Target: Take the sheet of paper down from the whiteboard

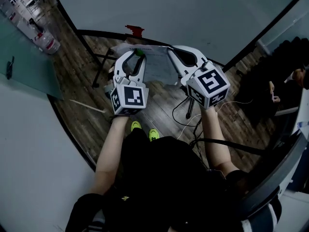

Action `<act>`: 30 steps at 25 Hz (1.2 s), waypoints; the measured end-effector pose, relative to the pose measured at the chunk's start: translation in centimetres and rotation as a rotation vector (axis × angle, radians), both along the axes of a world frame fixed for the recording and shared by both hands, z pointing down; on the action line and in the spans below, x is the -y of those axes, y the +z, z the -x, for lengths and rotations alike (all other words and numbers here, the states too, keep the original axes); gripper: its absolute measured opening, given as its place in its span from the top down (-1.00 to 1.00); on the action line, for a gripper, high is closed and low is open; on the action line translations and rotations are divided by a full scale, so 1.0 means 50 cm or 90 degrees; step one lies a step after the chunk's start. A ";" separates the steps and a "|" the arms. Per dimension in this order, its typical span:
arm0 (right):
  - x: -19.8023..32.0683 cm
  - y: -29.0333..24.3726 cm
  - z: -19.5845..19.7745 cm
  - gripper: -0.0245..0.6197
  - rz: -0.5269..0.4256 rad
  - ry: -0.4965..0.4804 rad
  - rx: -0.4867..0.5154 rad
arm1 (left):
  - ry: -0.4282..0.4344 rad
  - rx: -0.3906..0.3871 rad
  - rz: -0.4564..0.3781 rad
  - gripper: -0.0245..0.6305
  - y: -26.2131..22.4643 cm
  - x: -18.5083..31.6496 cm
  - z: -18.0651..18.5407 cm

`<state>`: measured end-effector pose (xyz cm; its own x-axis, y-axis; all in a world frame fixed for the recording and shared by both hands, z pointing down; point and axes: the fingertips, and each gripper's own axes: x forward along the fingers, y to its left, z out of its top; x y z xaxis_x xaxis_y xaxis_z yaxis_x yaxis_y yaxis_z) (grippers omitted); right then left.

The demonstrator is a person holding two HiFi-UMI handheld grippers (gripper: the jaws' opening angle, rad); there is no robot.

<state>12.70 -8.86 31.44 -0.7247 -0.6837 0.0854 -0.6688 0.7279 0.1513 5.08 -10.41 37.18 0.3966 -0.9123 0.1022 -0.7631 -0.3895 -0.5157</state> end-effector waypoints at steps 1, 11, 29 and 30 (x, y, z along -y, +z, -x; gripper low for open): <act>-0.003 0.000 0.000 0.89 0.002 -0.001 0.003 | 0.002 -0.001 0.001 0.50 -0.001 -0.002 -0.001; -0.026 0.001 0.019 0.89 0.011 -0.003 0.033 | 0.026 0.012 0.004 0.50 -0.008 -0.021 0.009; -0.061 0.008 0.047 0.90 0.021 -0.019 0.038 | 0.030 0.009 0.006 0.49 -0.008 -0.052 0.022; -0.063 0.009 0.045 0.90 0.021 -0.019 0.038 | 0.030 0.009 0.006 0.50 -0.006 -0.054 0.020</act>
<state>10.43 -5.70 31.88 -0.7494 -0.6589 0.0645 -0.6535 0.7518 0.0875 4.07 -7.71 36.86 0.4373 -0.8917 0.1171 -0.7365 -0.4298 -0.5223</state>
